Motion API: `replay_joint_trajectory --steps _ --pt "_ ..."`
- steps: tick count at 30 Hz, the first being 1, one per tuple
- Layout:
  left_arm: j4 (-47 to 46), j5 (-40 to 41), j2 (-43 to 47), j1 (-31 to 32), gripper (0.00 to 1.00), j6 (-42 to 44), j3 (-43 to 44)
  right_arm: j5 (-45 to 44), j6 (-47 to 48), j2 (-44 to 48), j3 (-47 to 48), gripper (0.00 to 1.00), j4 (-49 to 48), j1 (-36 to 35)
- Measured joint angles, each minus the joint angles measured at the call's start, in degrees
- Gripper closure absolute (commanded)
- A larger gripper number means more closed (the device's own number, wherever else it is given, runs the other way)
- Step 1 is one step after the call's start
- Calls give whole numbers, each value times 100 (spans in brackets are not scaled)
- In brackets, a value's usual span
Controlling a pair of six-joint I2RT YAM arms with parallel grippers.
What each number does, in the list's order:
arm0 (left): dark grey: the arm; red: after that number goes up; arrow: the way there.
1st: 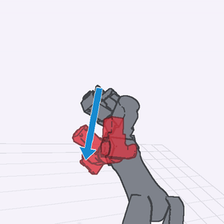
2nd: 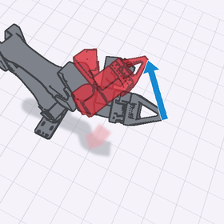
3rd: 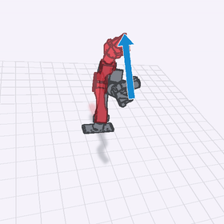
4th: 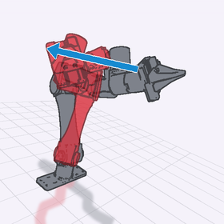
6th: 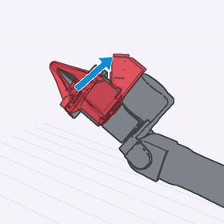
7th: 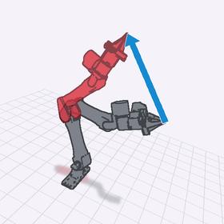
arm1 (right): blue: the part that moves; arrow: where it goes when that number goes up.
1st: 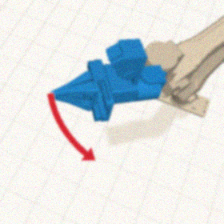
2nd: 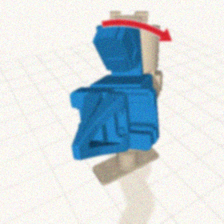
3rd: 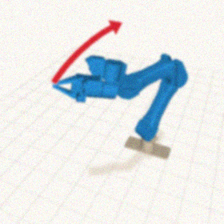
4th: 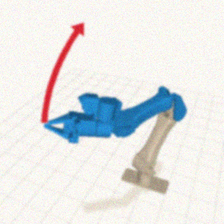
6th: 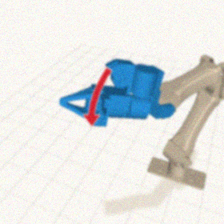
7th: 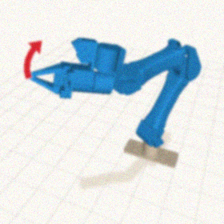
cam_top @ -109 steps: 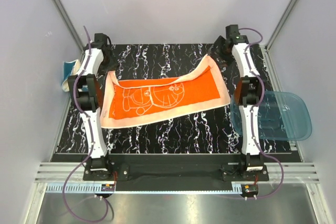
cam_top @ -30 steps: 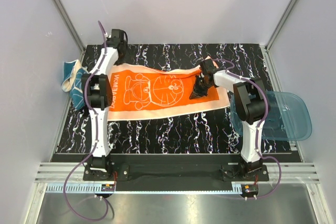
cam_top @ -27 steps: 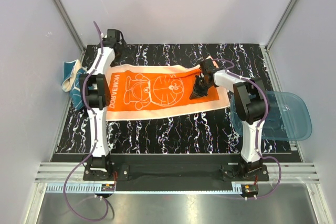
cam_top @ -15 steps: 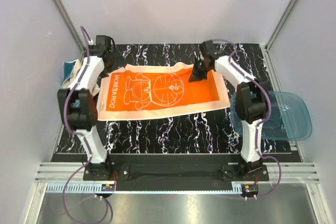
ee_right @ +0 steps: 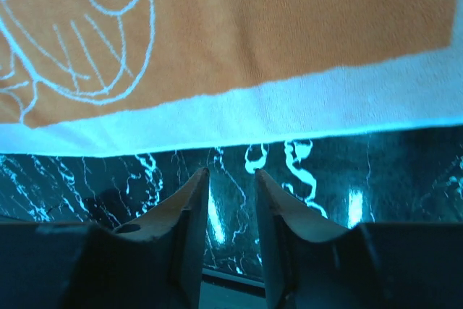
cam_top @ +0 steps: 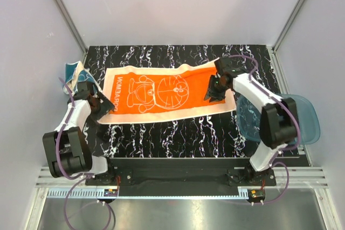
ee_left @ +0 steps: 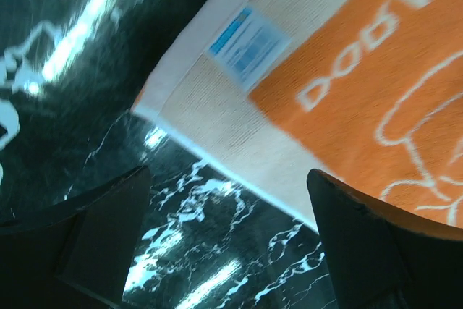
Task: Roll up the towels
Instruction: Flatten the towel
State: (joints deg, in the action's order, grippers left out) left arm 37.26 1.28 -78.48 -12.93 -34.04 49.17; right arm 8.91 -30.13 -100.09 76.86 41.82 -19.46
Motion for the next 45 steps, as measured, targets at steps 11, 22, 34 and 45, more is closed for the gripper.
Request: replay_joint_trajectory --steps 11,22,34,45 --pt "-315 -302 306 -702 8 -118 -424 -28 22 1379 -994 61 -197 -2" --pt "-601 -254 -4 -719 18 -490 -579 -39 304 1290 -1126 64 -293 -2" --pt "-1106 -31 -431 -721 35 -828 -678 -42 511 1147 -1132 65 -302 0" --pt "-1519 9 -673 -739 99 -988 -654 -42 535 1119 -1130 67 -295 24"
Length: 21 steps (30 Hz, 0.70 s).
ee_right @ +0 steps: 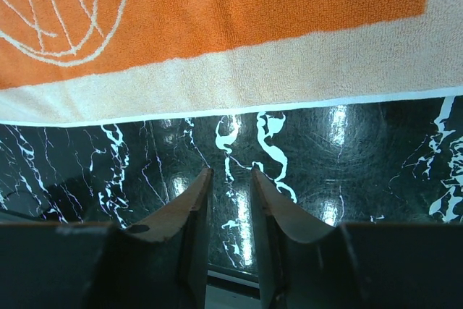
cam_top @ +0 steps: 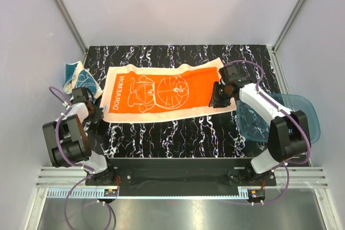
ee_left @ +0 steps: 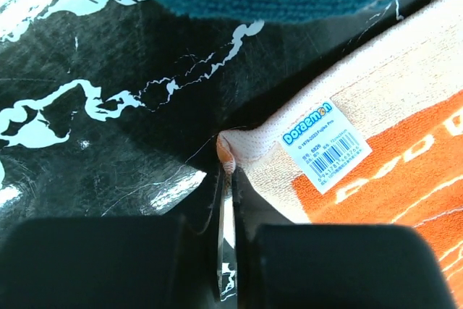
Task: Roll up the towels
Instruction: Flatten the towel
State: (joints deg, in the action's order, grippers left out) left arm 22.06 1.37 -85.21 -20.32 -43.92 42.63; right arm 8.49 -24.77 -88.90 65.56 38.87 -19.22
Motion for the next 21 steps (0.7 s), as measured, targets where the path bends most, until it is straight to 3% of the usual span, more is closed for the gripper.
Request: replay_joint_trajectory --steps 4,8,11,21 --pt "39 -2 48 4 100 15 0 33 -33 2 -4 67 0 74" --pt "313 -26 289 4 100 111 15 208 -162 42 -103 50 9 490" --pt "660 -136 549 28 100 323 214 70 -269 66 -131 44 131 802" --pt "1303 -153 1602 81 100 1064 721 -295 -811 70 -398 43 310 824"
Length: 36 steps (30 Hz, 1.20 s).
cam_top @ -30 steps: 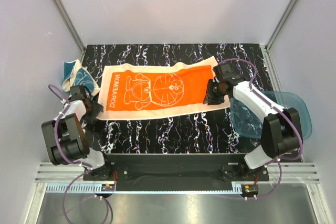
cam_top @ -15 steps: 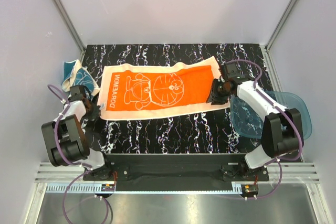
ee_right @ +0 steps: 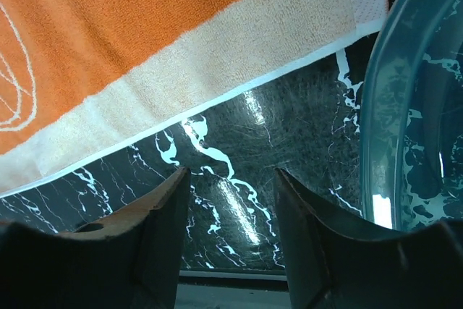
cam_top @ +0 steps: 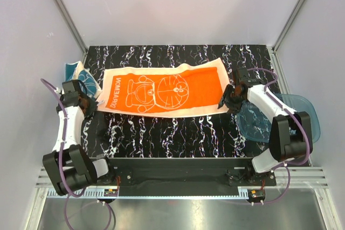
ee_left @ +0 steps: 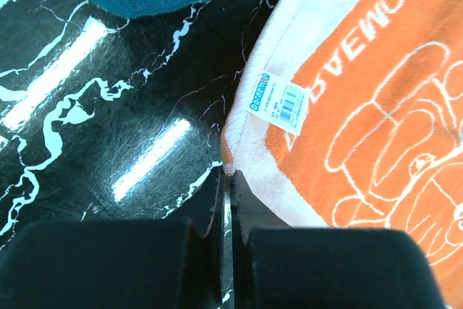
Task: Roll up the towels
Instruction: Flatten the towel
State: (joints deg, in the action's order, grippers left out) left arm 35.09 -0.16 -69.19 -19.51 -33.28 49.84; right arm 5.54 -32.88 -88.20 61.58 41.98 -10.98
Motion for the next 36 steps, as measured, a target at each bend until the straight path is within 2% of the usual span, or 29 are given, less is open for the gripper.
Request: replay_joint_trajectory --steps 3,12,18,36 --pt "28 140 52 -39 100 -17 4 -118 -85 -74 24 44 37 -11" --pt "107 236 203 -717 100 -293 -98 -796 -280 -566 197 41 352 -310" --pt "127 227 273 -776 100 -363 -162 -1058 -407 -988 197 41 415 -520" --pt "127 225 273 -787 100 -382 -168 -1827 -459 -1469 424 45 186 -592"
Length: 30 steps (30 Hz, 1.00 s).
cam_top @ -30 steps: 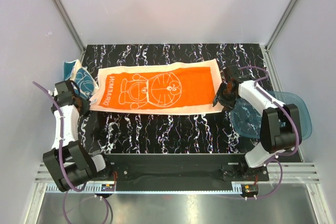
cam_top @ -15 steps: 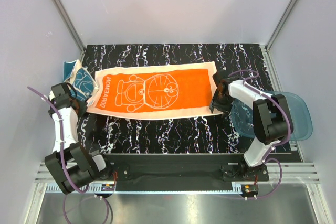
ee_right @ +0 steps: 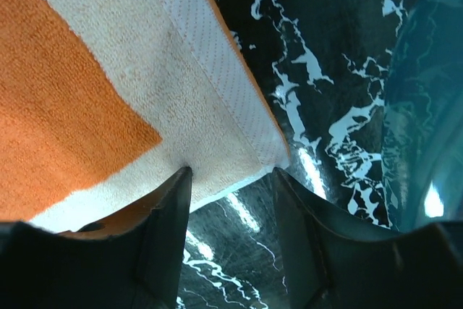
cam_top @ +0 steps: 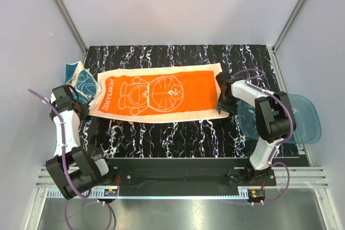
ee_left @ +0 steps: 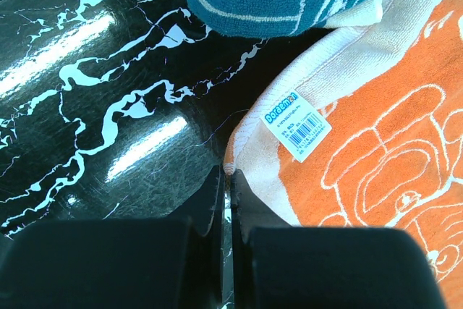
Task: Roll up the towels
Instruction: Flatten the towel, then fold the towel
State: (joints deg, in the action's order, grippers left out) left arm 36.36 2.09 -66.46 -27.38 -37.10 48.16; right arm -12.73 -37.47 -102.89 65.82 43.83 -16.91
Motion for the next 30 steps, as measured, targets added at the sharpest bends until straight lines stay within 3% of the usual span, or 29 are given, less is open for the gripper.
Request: replay_joint_trajectory --steps 4,8,13,15,19,30 --pt "0 0 0 0 100 0 -2 -83 2 -140 76 46 -50 -2" --pt "2 0 0 2 100 0 0 -208 -7 -144 79 55 -76 -2" --pt "4 -13 0 2 100 0 -2 -284 -68 -149 24 83 -190 17" --pt "7 -24 0 2 100 0 -2 -273 -101 -149 13 86 -240 17" --pt "11 -31 2 2 100 0 -2 -227 -118 -142 11 100 -254 17" --pt "48 -13 831 2 100 4 -260 393 -70 260 -59 100 39 -52"
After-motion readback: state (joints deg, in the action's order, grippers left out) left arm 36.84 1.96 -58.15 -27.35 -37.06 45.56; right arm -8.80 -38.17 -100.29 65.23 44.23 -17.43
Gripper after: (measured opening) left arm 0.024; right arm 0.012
